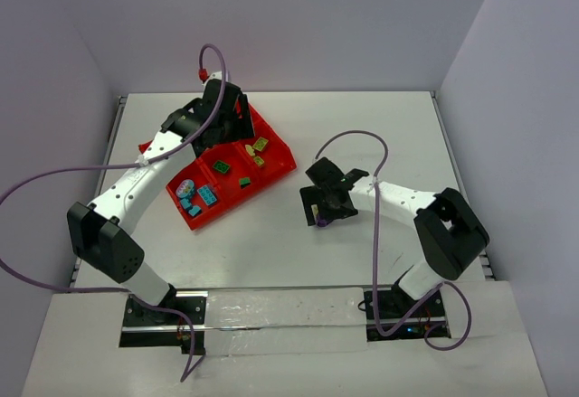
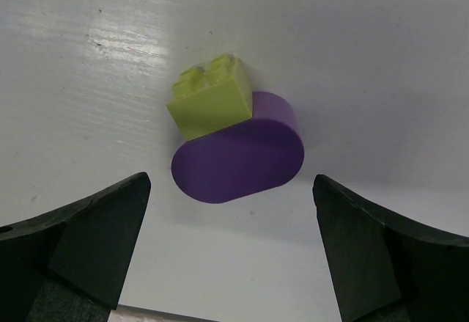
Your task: Sort the legos into containers by color
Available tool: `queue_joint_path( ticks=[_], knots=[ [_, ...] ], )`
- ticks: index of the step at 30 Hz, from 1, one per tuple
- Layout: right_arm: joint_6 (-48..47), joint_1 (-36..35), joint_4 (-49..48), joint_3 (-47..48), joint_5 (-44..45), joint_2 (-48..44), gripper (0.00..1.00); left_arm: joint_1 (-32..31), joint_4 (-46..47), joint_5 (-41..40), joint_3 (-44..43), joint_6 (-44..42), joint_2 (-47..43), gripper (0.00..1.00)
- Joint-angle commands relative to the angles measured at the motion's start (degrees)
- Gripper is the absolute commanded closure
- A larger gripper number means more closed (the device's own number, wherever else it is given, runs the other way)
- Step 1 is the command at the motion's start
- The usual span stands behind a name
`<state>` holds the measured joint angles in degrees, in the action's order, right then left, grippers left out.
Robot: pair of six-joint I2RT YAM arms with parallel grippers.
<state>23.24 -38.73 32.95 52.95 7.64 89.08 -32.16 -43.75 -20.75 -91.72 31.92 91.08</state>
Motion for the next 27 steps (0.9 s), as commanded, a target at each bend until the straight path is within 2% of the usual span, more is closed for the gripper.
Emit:
queue_joint_path(
  ticks=[1,15,23,27],
  knots=[
    [-7.18,-0.47,0.76,3.91,0.69,1.89,0.0,-0.19,1.38,-0.25,-0.48,-0.19,0.15,0.16],
    [-13.22,-0.38,-6.77,2.42,0.44,4.61,0.01,-0.18,0.95,-0.43,-1.35,-0.28,0.77,0.16],
    [-13.92,-0.38,-6.94,3.27,0.8,6.37,0.14,-0.18,1.3,-0.43,-1.05,0.16,1.38,0.16],
    [-13.25,-0.3,-6.94,2.72,0.07,5.79,0.24,-0.18,1.29,-0.75,-0.71,0.04,0.89,0.16]
  ],
)
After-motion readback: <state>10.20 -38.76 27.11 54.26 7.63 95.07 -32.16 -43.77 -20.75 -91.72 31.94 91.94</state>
